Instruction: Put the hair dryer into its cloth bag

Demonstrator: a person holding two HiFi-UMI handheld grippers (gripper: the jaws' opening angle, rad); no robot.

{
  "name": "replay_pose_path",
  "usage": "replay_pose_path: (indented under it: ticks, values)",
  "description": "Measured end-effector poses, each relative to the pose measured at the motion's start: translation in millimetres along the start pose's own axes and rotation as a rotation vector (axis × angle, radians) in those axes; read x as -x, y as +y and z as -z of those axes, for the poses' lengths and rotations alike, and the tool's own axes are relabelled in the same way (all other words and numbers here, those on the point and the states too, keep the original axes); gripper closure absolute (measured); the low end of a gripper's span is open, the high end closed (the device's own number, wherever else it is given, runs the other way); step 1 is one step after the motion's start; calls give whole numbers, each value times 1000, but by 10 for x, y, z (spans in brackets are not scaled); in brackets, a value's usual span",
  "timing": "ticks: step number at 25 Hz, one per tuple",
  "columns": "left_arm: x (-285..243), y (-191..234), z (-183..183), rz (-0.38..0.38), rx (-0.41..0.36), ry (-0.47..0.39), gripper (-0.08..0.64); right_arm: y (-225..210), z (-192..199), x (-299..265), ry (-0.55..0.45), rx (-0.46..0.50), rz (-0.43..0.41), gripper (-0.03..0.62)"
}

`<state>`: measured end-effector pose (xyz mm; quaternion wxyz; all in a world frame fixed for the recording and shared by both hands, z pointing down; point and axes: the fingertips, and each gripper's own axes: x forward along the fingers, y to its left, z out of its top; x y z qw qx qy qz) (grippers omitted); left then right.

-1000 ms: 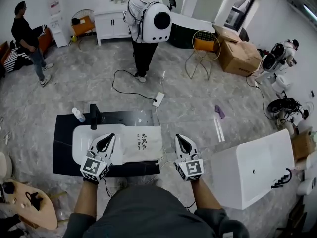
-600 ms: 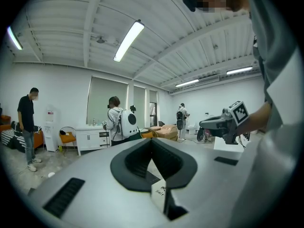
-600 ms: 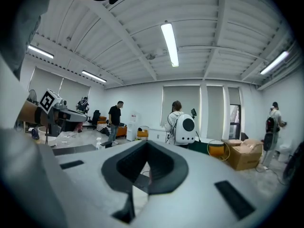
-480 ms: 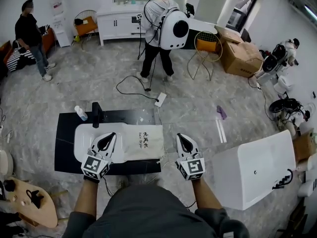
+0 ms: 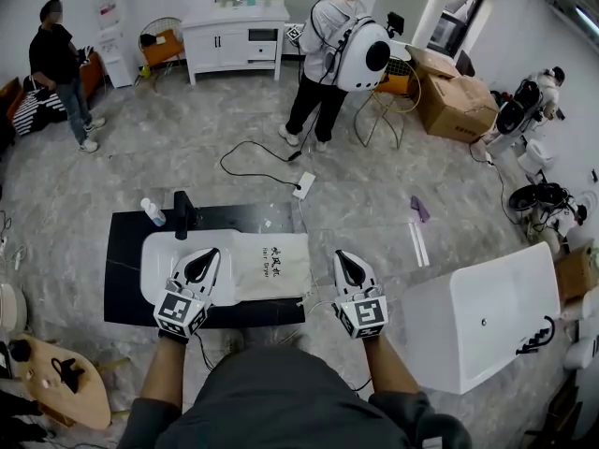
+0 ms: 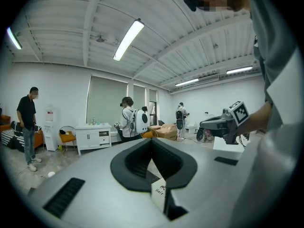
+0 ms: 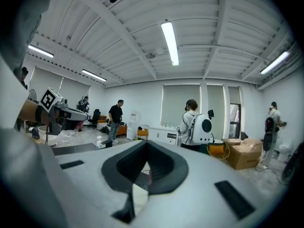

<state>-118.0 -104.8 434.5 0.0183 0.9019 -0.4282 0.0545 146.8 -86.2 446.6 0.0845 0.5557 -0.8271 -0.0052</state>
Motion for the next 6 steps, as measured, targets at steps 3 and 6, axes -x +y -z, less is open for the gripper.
replay_pose_path:
  ticks: [3, 6]
  values:
    - [-15, 8, 7, -1, 3, 2, 558, -7, 2, -6, -3, -3, -1, 594]
    - [-32, 7, -2, -3, 7, 4, 558, -20, -9, -10, -8, -6, -5, 594]
